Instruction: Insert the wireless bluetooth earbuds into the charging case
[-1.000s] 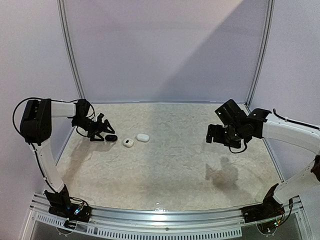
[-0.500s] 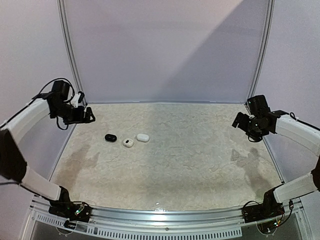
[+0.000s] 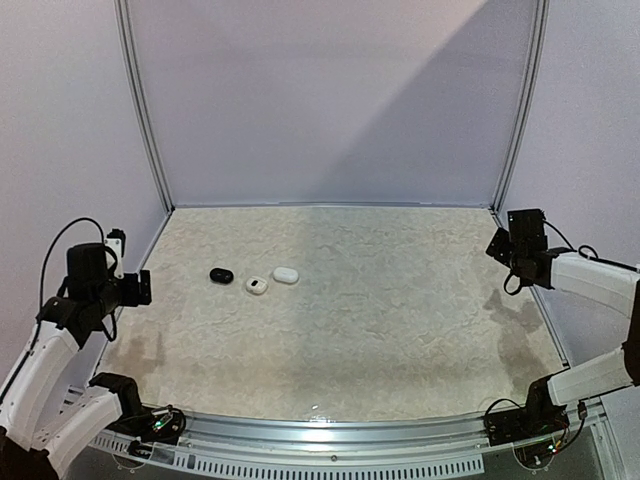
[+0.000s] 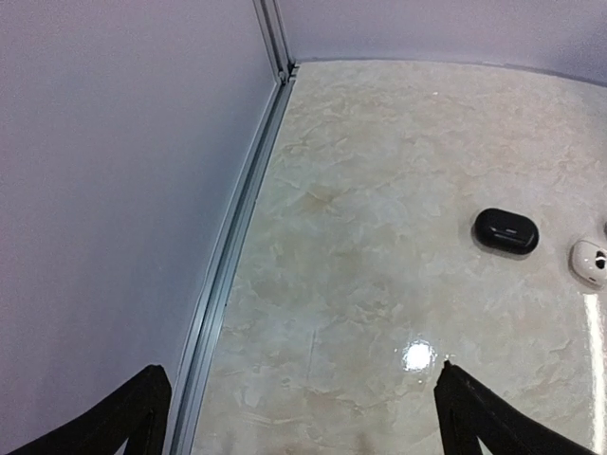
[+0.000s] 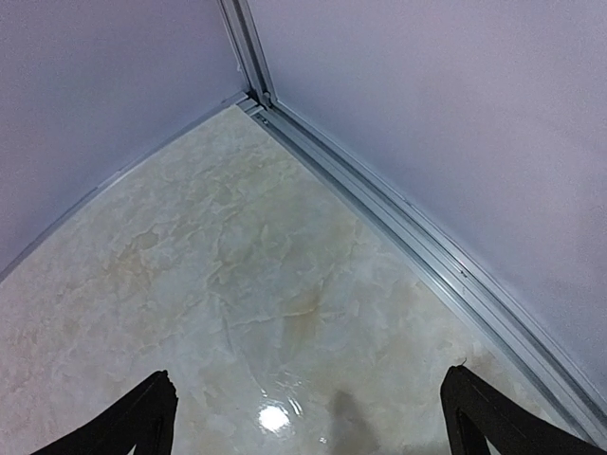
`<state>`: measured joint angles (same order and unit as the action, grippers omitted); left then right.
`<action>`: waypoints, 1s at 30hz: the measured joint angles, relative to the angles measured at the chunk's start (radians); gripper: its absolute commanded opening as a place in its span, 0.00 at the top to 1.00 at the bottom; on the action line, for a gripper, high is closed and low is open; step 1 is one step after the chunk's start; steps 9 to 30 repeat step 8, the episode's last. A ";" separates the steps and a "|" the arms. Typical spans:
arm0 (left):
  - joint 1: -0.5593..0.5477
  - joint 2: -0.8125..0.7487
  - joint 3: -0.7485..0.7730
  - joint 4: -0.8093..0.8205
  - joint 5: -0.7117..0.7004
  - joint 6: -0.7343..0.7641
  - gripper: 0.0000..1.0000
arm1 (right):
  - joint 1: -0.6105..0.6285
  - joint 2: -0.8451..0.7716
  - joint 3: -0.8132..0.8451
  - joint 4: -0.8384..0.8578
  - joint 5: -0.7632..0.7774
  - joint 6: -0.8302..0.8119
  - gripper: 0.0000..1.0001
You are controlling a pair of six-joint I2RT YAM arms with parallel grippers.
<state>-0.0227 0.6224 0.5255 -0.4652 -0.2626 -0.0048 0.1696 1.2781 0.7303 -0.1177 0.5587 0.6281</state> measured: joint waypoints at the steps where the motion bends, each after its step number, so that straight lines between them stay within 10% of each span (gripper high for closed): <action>1: 0.001 0.003 -0.027 0.023 -0.007 0.000 0.01 | 0.000 -0.001 -0.023 0.025 0.010 -0.018 0.01; 8: 0.012 0.064 -0.139 0.171 -0.017 -0.012 0.01 | 0.000 -0.115 -0.247 0.253 0.076 -0.141 0.01; 30: 0.012 0.064 -0.139 0.171 -0.017 -0.012 0.01 | 0.000 -0.115 -0.247 0.253 0.076 -0.141 0.01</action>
